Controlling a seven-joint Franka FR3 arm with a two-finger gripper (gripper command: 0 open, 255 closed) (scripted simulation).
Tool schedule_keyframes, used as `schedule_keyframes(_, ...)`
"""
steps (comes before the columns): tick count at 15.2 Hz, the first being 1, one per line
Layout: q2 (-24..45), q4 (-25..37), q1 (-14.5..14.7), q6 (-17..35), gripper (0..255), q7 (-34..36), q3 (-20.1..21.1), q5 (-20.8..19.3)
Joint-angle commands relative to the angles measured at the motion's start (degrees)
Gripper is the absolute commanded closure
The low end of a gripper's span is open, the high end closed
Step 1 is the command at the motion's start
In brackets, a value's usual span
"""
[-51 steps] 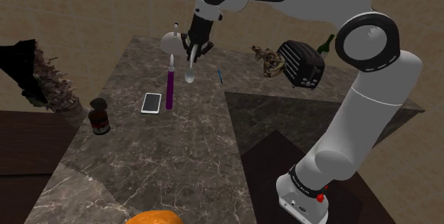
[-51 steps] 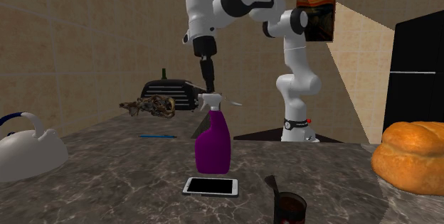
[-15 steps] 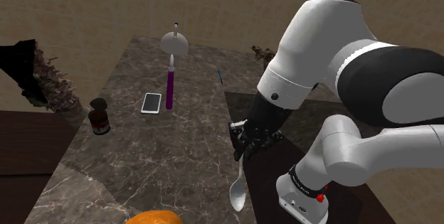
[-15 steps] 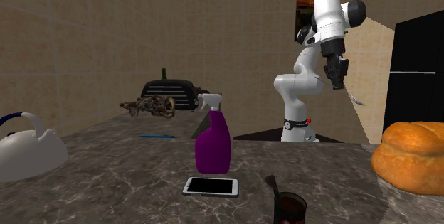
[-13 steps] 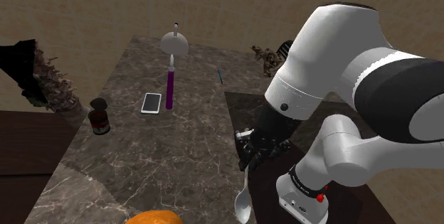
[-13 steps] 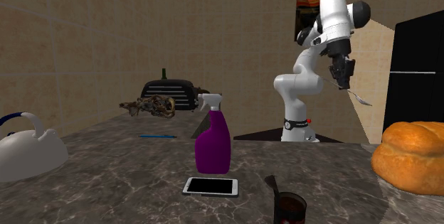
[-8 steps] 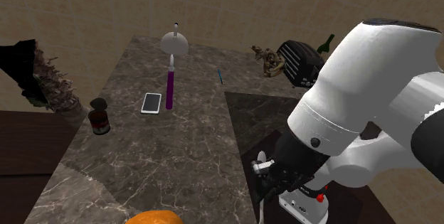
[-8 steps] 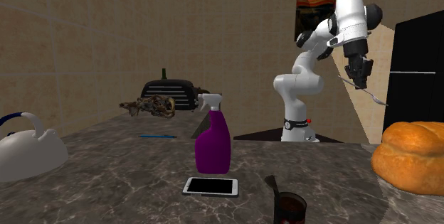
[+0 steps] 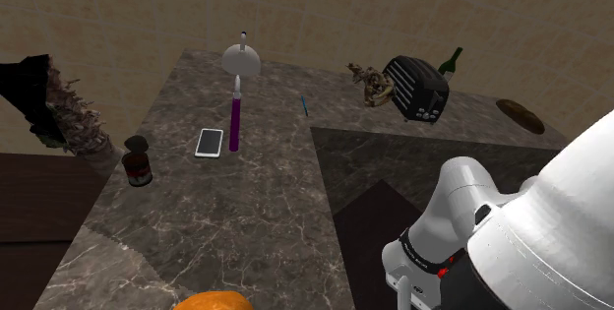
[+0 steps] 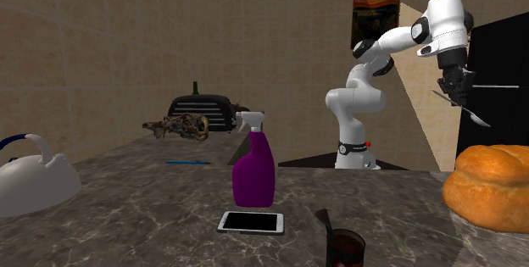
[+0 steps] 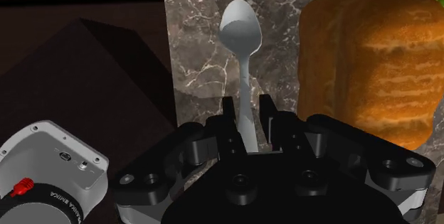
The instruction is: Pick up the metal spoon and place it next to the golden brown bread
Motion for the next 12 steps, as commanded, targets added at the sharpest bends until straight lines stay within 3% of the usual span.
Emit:
schedule_keyframes(1,-0.30,1.56,0.80,-0.34,255,3.01,2.26,1.47)
schedule_keyframes(7,0.31,7.49,1.26,-0.42,255,10.95,9.27,5.17)
schedule_keyframes(12,-0.14,4.43,1.78,2.47,255,10.19,11.71,7.37)
